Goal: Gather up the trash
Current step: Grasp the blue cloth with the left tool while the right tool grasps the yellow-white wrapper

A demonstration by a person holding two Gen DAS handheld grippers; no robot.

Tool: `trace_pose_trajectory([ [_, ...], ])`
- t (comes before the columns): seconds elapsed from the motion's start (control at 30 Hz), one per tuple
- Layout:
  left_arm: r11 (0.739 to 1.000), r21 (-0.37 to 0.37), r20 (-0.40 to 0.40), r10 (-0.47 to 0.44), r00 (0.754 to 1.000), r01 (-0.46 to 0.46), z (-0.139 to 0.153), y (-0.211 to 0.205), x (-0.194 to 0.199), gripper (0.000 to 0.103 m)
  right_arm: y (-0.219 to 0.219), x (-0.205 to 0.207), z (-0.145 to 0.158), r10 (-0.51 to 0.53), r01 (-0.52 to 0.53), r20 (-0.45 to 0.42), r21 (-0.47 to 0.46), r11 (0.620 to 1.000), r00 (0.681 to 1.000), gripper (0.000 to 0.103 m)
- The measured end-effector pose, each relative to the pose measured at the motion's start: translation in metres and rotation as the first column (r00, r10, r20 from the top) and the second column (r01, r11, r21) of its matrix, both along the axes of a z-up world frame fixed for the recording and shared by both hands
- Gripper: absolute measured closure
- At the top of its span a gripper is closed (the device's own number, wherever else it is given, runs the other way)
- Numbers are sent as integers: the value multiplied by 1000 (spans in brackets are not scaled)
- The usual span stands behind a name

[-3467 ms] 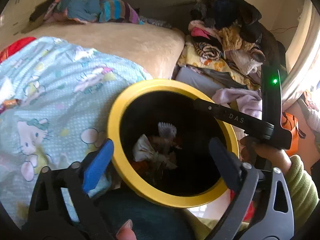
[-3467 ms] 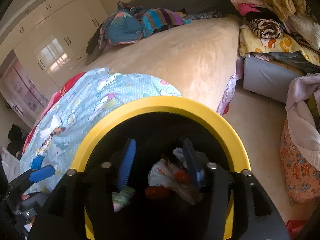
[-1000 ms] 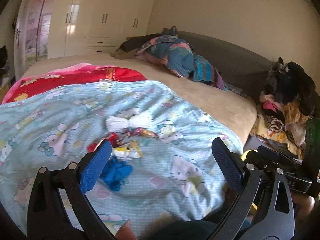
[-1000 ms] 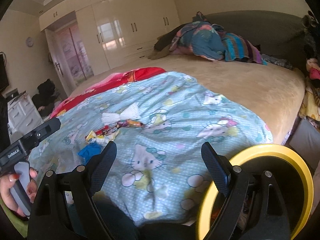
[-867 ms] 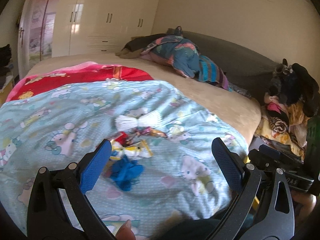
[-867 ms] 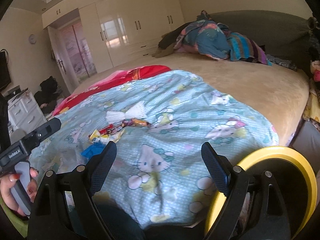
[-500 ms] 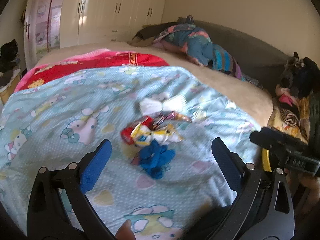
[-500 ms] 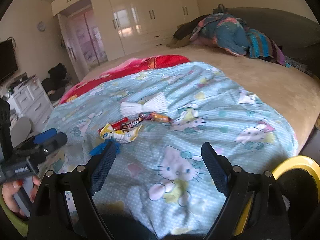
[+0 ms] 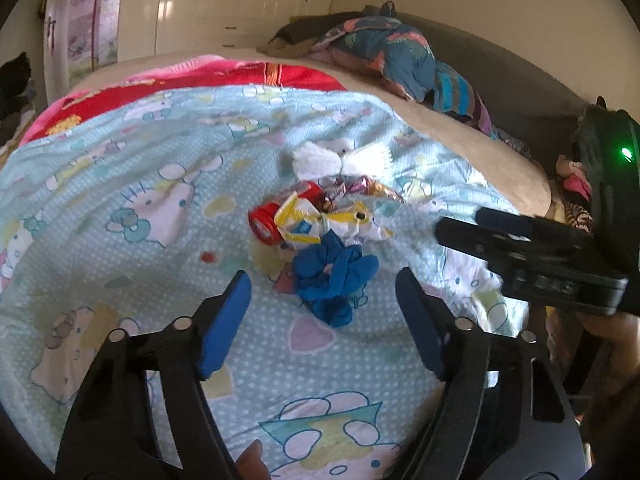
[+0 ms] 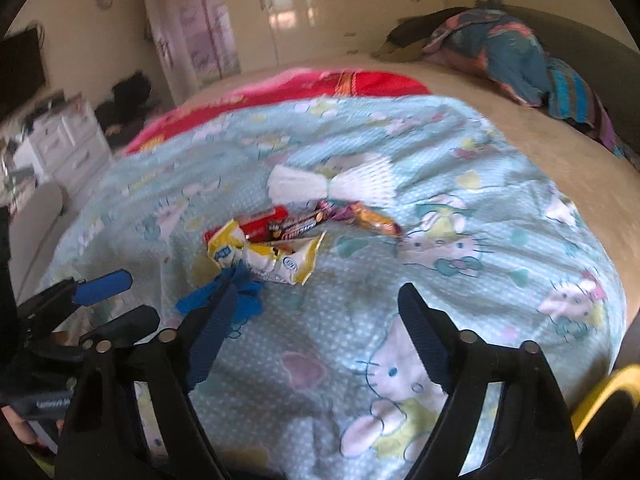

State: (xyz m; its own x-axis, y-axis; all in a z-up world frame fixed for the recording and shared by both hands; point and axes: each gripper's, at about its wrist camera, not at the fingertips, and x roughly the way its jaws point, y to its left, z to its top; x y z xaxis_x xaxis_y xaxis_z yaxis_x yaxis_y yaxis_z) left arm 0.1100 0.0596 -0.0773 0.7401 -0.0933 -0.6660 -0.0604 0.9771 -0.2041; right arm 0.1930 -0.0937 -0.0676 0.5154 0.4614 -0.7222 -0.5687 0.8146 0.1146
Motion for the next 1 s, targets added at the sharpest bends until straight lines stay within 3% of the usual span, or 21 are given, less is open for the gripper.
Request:
trace_pose_trajectory([
  [0.07,1000,-12,-14,-2,1000,2,-5,0,3,47,5,7,-3,9,-9,-13,-7,1000,1000,29],
  [0.57,997,-79,-51,-15,999,11,-26,0,19,69,46,41,-41,97,-103,-149,-31,994,984,44],
  [0.77,995,-102,-73,-21,997,13,-35,0,22,75,50,45,-48,112,-116,-165,-11,993,980,65],
  [0.83,995,-102,-75,-20,997,12,-37,0,21,80,47,46,-46,109,-109,-165,11,994,980,79],
  [1.0,994,-111,-76,-20,997,11,-37,2,21,86,36,42,-38,92,-87,-131,42,995,987,86],
])
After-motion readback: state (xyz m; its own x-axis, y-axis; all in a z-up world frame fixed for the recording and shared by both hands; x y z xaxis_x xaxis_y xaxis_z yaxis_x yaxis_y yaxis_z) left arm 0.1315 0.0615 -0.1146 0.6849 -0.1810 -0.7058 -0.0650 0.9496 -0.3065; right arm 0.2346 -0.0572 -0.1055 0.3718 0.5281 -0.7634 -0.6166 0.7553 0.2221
